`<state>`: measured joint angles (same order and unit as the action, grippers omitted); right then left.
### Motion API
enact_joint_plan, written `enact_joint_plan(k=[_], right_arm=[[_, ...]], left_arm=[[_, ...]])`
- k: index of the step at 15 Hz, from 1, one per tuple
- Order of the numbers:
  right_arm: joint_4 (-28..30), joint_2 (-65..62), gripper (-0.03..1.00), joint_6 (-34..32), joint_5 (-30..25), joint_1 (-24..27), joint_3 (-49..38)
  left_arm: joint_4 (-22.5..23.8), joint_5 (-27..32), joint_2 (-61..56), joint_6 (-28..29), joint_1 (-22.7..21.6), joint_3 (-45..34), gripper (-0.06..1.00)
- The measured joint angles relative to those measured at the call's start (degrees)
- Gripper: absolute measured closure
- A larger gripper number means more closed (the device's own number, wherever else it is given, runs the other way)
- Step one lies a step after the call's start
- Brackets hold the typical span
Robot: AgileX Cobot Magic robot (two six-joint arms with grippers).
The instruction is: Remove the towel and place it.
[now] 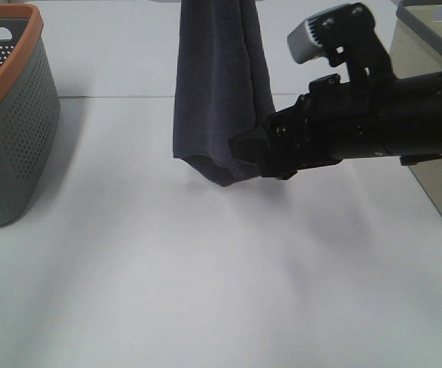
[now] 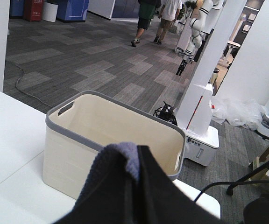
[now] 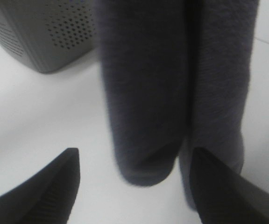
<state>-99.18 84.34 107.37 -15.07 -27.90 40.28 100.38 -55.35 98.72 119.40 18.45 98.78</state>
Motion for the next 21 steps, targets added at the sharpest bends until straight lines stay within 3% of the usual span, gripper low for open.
enact_joint_plan(k=[2, 4, 7, 16, 18, 21], right_arm=[[-0.29, 5.21, 0.3, -2.58, 1.78, 0.0, 2.46], [-0.46, 7.33, 0.32, -3.61, -2.35, 0.0, 3.21], [-0.46, 7.51, 0.4, -3.67, -3.61, 0.0, 3.55], [-0.69, 7.33, 0.41, -3.9, -5.33, 0.0, 5.5], [-0.74, 7.33, 0.52, -3.9, -5.33, 0.0, 5.61], [-0.74, 6.99, 0.82, -3.9, -6.88, 0.0, 5.61]], left_arm=[[0.0, -0.06, 0.0, -0.06, 0.0, 0.0, 0.94], [0.0, -0.06, 0.0, -0.92, 0.0, 0.0, 0.94], [0.0, -0.06, 0.0, -1.32, 0.0, 0.0, 0.94], [0.0, -0.06, 0.0, -1.32, 0.0, 0.0, 0.94], [0.0, -0.06, 0.0, -1.32, 0.0, 0.0, 0.94], [0.0, 0.0, 0.0, -1.32, 0.0, 0.0, 0.94]])
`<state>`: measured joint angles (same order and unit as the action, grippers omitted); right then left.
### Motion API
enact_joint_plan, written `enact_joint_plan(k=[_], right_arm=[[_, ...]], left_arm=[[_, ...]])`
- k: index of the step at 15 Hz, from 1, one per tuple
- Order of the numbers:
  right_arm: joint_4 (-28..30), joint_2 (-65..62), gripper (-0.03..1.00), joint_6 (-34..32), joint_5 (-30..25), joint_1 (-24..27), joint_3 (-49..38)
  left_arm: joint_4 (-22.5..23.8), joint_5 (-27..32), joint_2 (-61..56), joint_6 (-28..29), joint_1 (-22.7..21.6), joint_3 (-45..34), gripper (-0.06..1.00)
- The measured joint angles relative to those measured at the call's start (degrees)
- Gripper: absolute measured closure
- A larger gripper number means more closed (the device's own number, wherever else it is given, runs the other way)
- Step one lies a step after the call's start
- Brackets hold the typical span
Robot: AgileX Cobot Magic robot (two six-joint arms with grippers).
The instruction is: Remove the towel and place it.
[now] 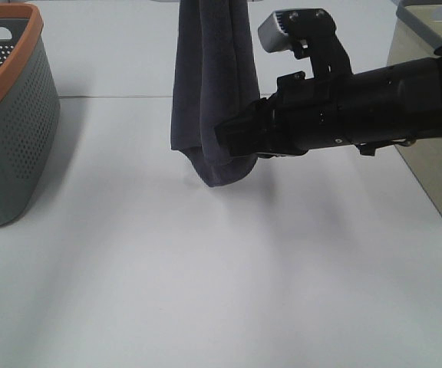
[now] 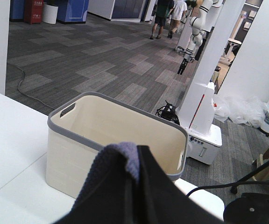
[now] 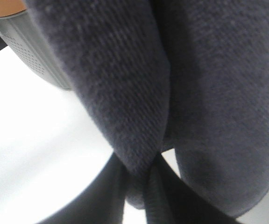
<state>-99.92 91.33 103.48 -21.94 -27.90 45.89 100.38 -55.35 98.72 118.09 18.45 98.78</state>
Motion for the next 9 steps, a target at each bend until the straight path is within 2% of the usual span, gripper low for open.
enact_joint_plan(k=[2, 4, 6, 7, 8, 9], right_arm=[[0.0, -0.17, 0.94, -0.17, -2.01, 0.0, 0.0], [0.23, -1.89, 0.94, -0.97, -3.67, 0.0, 0.0], [3.55, -4.81, 0.94, -4.47, -4.24, 0.0, 0.0], [10.77, -7.85, 0.94, -11.06, -4.35, 0.0, 0.0], [20.57, -11.12, 0.94, -20.28, -4.35, 0.0, 0.0], [20.57, -11.12, 0.94, -20.28, -4.35, 0.0, 0.0]], left_arm=[[0.0, 0.0, 0.0, 0.0, 0.0, 0.0, 0.94], [0.0, 1.09, 0.0, 0.0, 0.0, 0.0, 0.94], [0.0, 3.38, 0.0, 0.0, 0.0, 0.0, 0.94], [0.0, 3.9, 0.0, 0.0, 0.0, 0.0, 0.94], [0.0, 4.93, 0.0, 0.0, -0.06, 0.0, 0.94], [0.0, 4.93, 0.0, 0.0, -0.06, 0.0, 0.94]])
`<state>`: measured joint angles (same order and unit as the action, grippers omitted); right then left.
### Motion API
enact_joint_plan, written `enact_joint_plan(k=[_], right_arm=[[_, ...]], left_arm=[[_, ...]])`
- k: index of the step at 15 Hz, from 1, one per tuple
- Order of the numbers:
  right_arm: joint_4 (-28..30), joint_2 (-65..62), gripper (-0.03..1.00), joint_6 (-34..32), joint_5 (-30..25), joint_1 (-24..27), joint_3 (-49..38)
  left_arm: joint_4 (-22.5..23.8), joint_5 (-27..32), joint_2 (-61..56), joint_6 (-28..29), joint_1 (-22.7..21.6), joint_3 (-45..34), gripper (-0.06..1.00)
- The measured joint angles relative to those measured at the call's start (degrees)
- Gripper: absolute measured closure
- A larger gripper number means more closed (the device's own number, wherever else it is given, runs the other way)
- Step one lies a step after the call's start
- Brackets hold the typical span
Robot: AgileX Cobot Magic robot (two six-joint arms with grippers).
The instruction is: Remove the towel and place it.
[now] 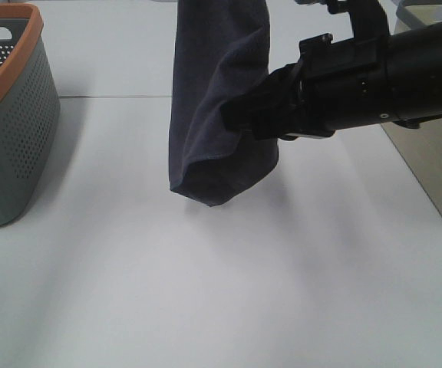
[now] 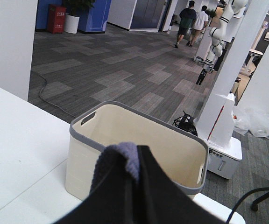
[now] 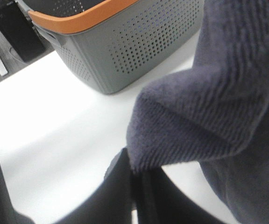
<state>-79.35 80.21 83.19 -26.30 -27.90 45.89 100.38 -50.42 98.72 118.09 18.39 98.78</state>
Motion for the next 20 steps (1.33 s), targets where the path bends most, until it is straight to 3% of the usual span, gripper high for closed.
enact_joint_plan(k=[1, 2, 3, 4, 5, 6, 7, 10, 12, 20], right_arm=[[12.26, -2.46, 0.94, -11.4, -0.11, 0.0, 0.0], [29.85, -4.81, 0.94, -26.76, -1.6, 0.0, 2.06], [33.63, -4.93, 0.94, -30.42, -2.86, 0.0, 3.09], [45.95, -5.04, 0.94, -40.05, -7.33, 0.0, 7.73], [45.95, -5.04, 0.94, -40.05, -7.33, 0.0, 7.73], [53.86, -5.16, 0.94, -45.61, -9.51, 0.0, 10.54], [67.72, -5.16, 0.94, -54.72, -13.29, 0.0, 16.39], [78.72, -5.16, 0.94, -58.84, -17.88, 0.0, 22.92], [83.08, -5.16, 0.94, -59.07, -18.85, 0.0, 25.5], [98.03, 3.67, 0.94, -60.39, -15.64, 0.0, 30.77]], left_arm=[[0.0, 0.0, 0.0, 1.26, -0.92, 0.0, 0.94], [0.0, 0.0, 0.0, 7.28, -4.58, 0.0, 0.94], [0.0, 0.0, 0.0, 9.63, -6.7, 0.0, 0.94], [0.11, -0.23, -0.06, 10.83, -8.71, 0.0, 0.94], [0.11, -0.23, -0.06, 10.83, -8.71, 0.0, 0.94], [0.46, -0.8, -0.34, 11.69, -9.97, -0.06, 0.94], [0.4, -2.18, -1.6, 12.26, -11.23, -1.83, 0.94], [-0.06, -1.43, -3.21, 12.43, -11.52, -8.48, 0.94], [0.06, 1.89, -4.47, 12.38, -11.52, -15.36, 0.94], [-2.35, 18.51, -8.94, 8.19, -11.52, -28.99, 0.94]])
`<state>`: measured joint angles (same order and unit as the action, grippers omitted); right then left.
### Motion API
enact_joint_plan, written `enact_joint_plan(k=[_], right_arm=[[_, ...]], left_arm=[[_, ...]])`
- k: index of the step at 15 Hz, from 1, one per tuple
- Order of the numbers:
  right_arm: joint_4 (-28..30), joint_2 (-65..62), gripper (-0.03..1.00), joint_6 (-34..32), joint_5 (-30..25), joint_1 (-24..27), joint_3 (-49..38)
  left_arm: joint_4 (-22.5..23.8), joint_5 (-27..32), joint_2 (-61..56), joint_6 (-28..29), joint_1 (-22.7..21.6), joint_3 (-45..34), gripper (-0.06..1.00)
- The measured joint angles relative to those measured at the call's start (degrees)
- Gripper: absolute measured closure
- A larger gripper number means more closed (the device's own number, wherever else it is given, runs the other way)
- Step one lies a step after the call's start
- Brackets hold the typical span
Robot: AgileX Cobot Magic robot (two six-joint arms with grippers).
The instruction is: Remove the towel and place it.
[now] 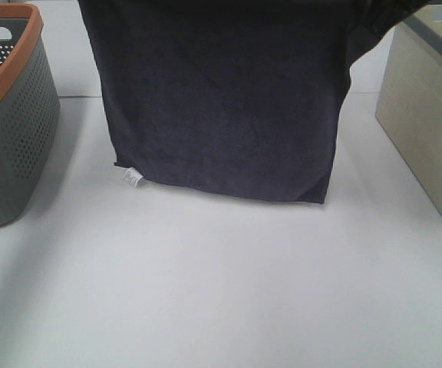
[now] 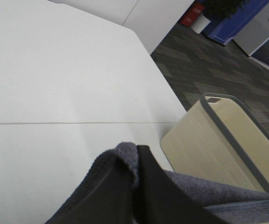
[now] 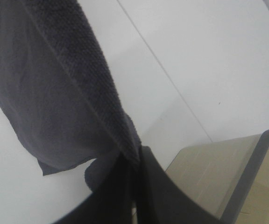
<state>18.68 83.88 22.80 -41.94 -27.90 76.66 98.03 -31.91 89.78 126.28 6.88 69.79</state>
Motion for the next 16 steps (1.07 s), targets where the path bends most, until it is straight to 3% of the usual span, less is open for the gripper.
enact_joint_plan(k=[4, 6, 8, 10, 11, 12, 13, 16], right_arm=[[-2.58, 5.73, 0.94, -6.82, 4.93, 3.55, 4.47], [-6.36, 7.68, 0.94, -8.71, 11.57, 6.36, 5.56], [-8.48, 11.52, 0.94, -8.94, 17.3, 8.88, 9.05], [-8.88, 15.3, 0.94, -9.0, 18.45, 10.03, 13.46], [-9.17, 20.45, 0.94, -8.71, 19.08, 10.89, 19.88], [-9.17, 20.45, 0.94, -8.71, 19.08, 10.89, 19.88], [-9.28, 23.38, 0.94, -8.59, 19.37, 11.12, 23.95], [-9.97, 23.78, 0.94, -8.54, 16.44, 11.12, 21.08]], left_arm=[[-1.6, 5.5, 1.03, -2.23, 0.29, -1.55, 0.94], [-4.58, 6.76, 3.55, -6.65, 0.63, -1.32, 0.94], [-12.09, 6.65, 9.51, -17.25, 0.52, 4.41, 0.94], [-15.47, 5.9, 14.32, -23.15, 0.23, 11.29, 0.94], [-15.99, 6.19, 20.28, -25.5, -0.06, 19.48, 0.94], [-15.99, 6.19, 20.28, -25.5, -0.06, 19.48, 0.94], [-13.24, 7.1, 23.66, -26.24, -0.06, 24.69, 0.94], [-7.39, 6.47, 23.89, -26.24, -0.06, 22.29, 0.94]])
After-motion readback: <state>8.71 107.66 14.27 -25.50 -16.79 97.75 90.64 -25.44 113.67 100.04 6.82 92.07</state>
